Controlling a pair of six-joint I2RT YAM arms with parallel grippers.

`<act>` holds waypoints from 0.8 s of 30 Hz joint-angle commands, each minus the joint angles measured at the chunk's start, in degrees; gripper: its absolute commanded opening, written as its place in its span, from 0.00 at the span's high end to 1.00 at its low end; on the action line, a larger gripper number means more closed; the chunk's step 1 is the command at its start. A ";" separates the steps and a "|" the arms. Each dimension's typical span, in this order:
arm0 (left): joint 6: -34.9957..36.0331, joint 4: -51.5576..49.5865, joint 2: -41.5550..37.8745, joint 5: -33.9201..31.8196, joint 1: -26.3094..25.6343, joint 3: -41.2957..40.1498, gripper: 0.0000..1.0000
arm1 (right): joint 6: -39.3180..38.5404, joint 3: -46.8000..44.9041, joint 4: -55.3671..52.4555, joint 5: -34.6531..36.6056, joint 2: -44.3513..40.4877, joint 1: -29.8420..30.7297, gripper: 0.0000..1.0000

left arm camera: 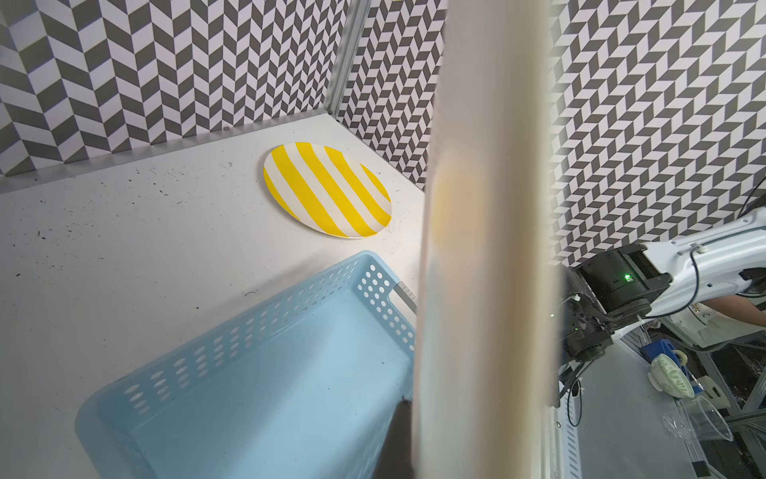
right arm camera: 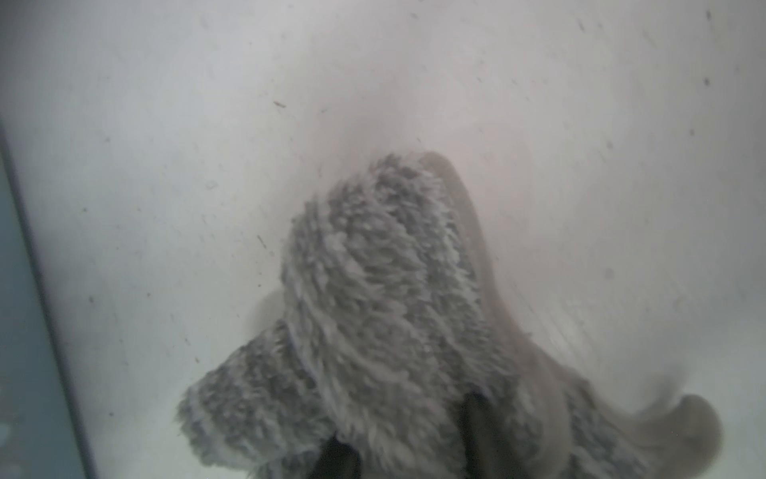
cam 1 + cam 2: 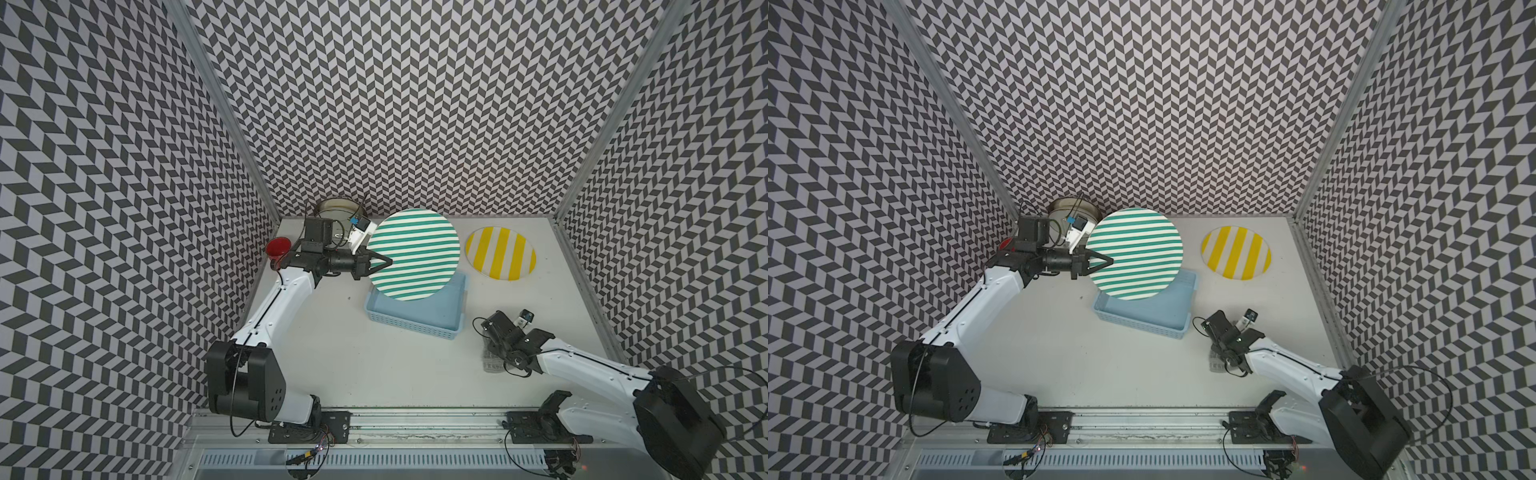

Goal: Wipe the wet plate dry
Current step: Pick up the towel at the center of the board, then wipe the plate with towel.

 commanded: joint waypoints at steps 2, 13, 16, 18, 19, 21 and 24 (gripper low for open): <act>-1.07 4.08 -2.15 2.64 -0.04 -1.16 1.00 | -1.33 2.19 1.16 1.68 -2.23 0.23 1.00; -7.13 9.44 -1.71 3.07 -0.48 -3.35 1.00 | -29.43 7.83 17.85 8.14 -34.47 0.09 1.00; -7.47 9.78 -1.81 2.66 -0.76 -3.71 1.00 | -35.62 10.40 26.10 3.09 -35.09 0.06 1.00; -7.02 9.36 -1.79 2.82 -1.21 -4.00 1.00 | -39.91 13.14 31.62 -4.69 -31.19 0.13 1.00; -6.83 9.27 -1.69 3.09 -1.51 -4.29 1.00 | -41.44 16.46 33.75 -10.11 -26.72 0.14 1.00; -6.76 9.39 -1.56 3.14 -1.84 -4.51 1.00 | -42.78 22.04 33.84 -15.67 -20.57 0.26 1.00; -6.92 9.40 -1.33 3.21 -2.19 -4.30 1.00 | -45.12 35.57 28.42 -20.37 -7.52 1.92 1.00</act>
